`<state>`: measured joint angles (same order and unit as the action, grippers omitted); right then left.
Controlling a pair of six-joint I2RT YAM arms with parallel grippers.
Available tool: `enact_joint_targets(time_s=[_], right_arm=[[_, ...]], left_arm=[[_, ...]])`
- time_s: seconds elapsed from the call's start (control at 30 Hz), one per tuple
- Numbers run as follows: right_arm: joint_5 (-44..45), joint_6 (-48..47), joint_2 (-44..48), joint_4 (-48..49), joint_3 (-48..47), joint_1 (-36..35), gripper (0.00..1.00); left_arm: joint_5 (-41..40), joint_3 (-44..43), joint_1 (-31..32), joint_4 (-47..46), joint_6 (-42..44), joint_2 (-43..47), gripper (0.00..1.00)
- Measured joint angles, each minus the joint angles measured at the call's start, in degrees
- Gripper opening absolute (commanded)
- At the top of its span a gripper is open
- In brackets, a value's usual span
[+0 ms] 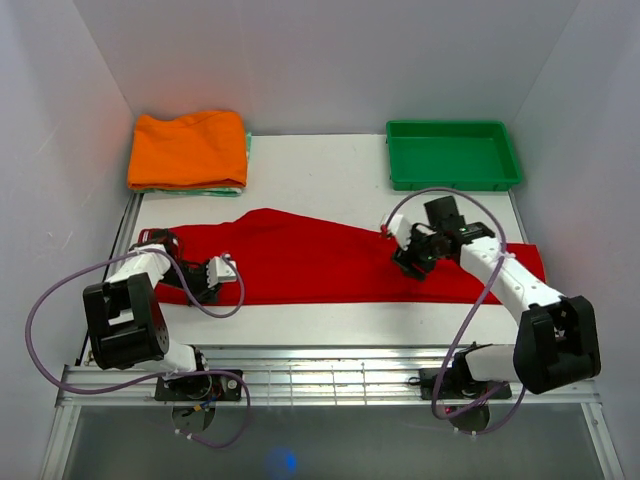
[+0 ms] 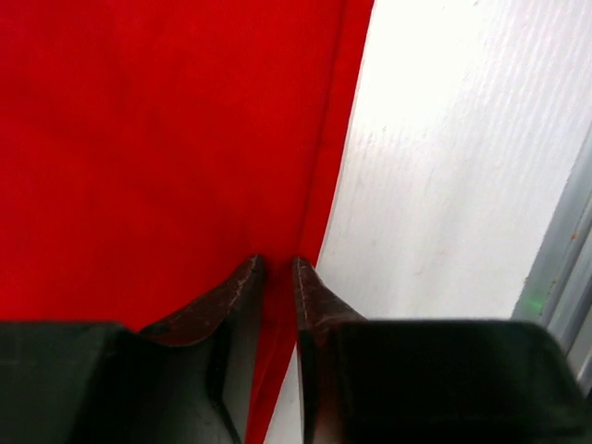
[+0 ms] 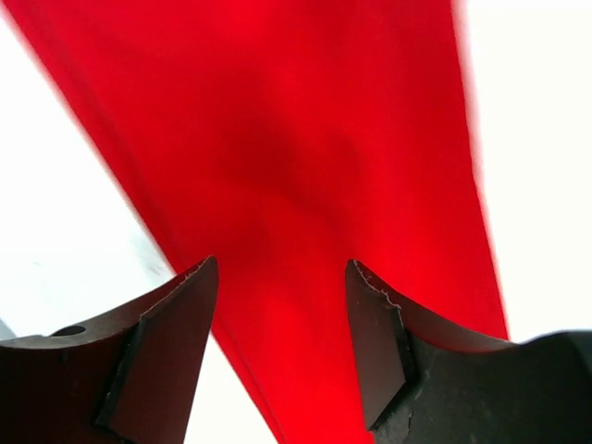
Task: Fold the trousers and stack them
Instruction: Fold the trousers
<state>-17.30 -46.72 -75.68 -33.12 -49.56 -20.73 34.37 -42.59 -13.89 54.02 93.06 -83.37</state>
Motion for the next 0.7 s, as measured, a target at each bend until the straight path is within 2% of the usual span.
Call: enact_joint_targets(time_s=[0.1, 0.13, 0.17, 0.3, 0.4, 0.5, 0.63, 0.7], right_arm=[[-0.2, -0.6, 0.9, -2.3, -2.4, 9.7, 0.58], [-0.2, -0.7, 0.7, -2.8, -2.8, 12.5, 0.58], [-0.2, -0.8, 0.2, -3.4, -2.9, 15.0, 0.58], [-1.7, 0.5, -6.3, -7.0, -5.5, 19.4, 0.57], [-5.4, 4.1, -12.1, -8.0, -9.5, 19.1, 0.55], [-8.9, 8.4, -16.9, -7.8, -14.8, 17.2, 0.51], [-11.4, 12.6, -21.4, -5.3, -18.2, 13.1, 0.46], [-11.2, 13.4, -23.7, -4.4, -18.1, 11.3, 0.43]], left_arm=[[-0.7, -1.7, -2.6, 0.4, 1.0, -0.8, 0.51], [-1.1, -2.6, -3.3, 0.7, 1.0, -1.0, 0.65], [-1.4, -3.8, -3.7, 1.0, 1.1, -1.1, 0.67], [1.6, -11.3, -4.6, 4.6, -1.3, -1.0, 0.72], [7.3, -20.0, -4.6, 7.9, -5.2, -0.1, 0.77], [12.6, -25.7, -4.4, 7.8, -11.8, 0.9, 0.77], [15.5, -27.2, -1.0, 0.5, -25.2, 0.6, 0.73], [15.4, -26.3, 2.0, -4.2, -31.0, -0.7, 0.68]])
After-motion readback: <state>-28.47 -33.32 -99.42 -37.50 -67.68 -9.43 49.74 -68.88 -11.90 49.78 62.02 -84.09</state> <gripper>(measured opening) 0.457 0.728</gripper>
